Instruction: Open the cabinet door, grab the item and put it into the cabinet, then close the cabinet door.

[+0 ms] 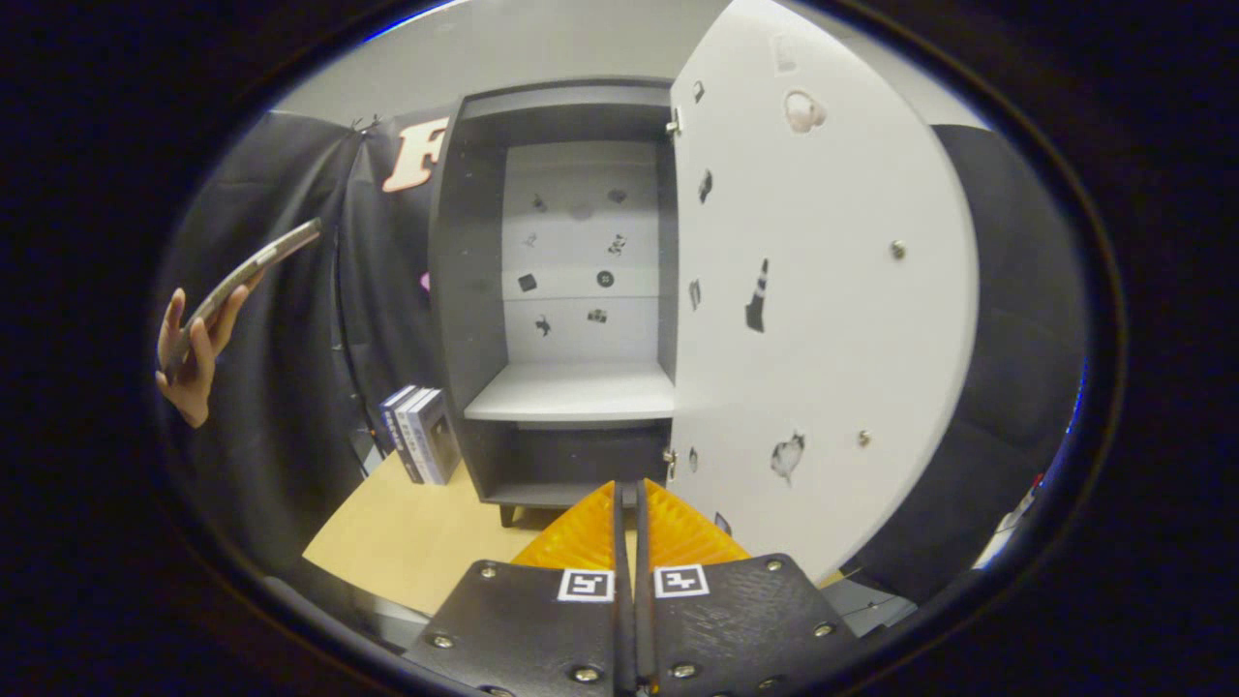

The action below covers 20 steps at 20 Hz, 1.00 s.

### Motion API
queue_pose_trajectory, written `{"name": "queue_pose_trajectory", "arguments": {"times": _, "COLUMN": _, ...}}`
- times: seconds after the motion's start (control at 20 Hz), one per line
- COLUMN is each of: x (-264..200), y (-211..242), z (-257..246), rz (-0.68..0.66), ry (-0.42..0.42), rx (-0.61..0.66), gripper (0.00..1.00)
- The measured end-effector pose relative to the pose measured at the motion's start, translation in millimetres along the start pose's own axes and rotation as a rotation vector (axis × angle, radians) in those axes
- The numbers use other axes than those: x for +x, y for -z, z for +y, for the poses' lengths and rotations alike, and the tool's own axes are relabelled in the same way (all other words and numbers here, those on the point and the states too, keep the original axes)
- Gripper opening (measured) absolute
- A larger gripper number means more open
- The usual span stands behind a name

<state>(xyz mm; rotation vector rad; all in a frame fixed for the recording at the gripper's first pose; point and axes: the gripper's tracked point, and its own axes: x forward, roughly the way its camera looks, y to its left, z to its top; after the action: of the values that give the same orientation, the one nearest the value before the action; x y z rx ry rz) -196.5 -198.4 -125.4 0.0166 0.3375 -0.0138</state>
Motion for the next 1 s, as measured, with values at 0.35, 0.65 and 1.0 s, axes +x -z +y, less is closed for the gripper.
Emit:
{"name": "queue_pose_trajectory", "arguments": {"times": 0.35, "x": 56, "y": 60, "z": 28, "rz": 0.150, "ry": -0.140, "rx": -0.134, "gripper": 0.01}}
{"name": "queue_pose_trajectory", "arguments": {"times": 0.65, "x": 93, "y": 115, "z": 40, "rz": 0.286, "ry": -0.235, "rx": -0.200, "gripper": 0.06}}
{"name": "queue_pose_trajectory", "arguments": {"times": 1.0, "x": 127, "y": 157, "z": 51, "rz": 0.392, "ry": -0.349, "rx": -0.320, "gripper": 0.17}}
